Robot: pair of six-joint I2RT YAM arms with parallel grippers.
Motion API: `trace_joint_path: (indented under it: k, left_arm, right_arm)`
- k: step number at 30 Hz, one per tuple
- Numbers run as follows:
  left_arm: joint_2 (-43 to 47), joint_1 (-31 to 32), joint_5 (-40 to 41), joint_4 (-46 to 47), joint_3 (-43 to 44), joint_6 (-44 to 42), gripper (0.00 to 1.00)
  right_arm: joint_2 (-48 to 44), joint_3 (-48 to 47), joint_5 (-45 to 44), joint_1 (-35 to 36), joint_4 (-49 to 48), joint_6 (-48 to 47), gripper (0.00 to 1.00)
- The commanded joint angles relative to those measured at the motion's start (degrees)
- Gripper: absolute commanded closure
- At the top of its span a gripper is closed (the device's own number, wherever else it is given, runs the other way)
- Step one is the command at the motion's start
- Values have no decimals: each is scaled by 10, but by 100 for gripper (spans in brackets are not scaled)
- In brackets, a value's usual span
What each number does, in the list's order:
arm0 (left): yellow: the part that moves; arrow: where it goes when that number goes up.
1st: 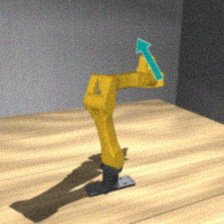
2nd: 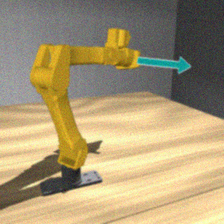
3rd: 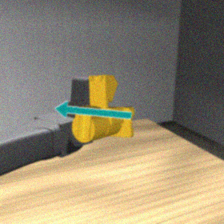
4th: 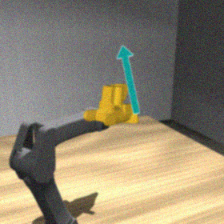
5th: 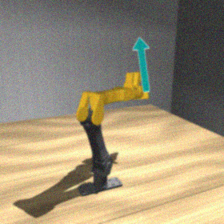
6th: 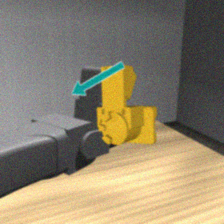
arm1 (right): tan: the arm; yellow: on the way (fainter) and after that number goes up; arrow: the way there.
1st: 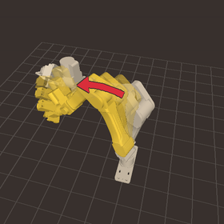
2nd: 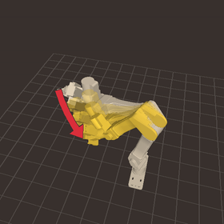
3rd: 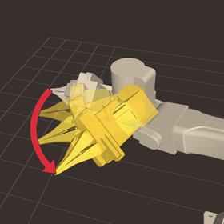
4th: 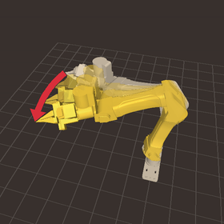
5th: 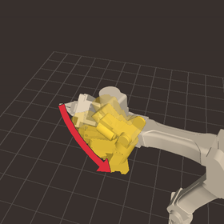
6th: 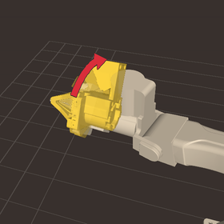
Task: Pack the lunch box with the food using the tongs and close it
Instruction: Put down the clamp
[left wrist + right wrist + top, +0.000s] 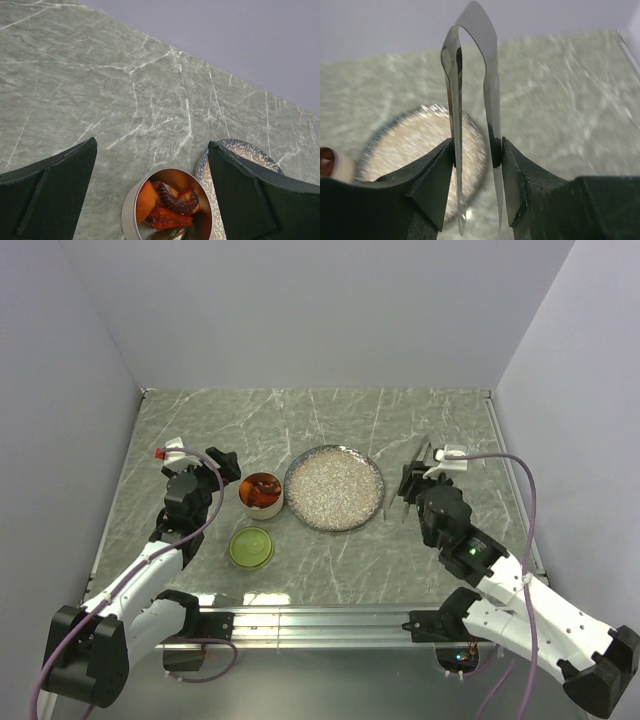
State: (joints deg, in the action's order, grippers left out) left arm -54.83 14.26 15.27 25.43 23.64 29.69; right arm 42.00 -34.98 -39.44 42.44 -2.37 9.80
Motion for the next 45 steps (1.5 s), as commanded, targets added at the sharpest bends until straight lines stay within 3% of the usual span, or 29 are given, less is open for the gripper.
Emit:
trace_joint_path:
  k: [1,9,17,26,38,45]
  left_arm:
    - [15,-4,-6,20,-2,7,1]
    - [11,-6,-9,19,0,7,1]
    - [11,-7,-10,21,-2,7,1]
    - [17,-9,-9,23,-5,8,1]
    - [18,-10,-7,21,-4,8,1]
    - [14,-11,-7,20,-3,8,0]
  right_arm:
    - [7,-45,-10,-37,165,81,51]
    - [102,-73,156,-168,200,73,51]
    - [243,-124,257,-227,166,39,52]
    - [409,-197,289,-256,163,36,50]
    - [548,-282,299,-285,195,43,47]
    - [581,-302,286,-289,207,52,43]
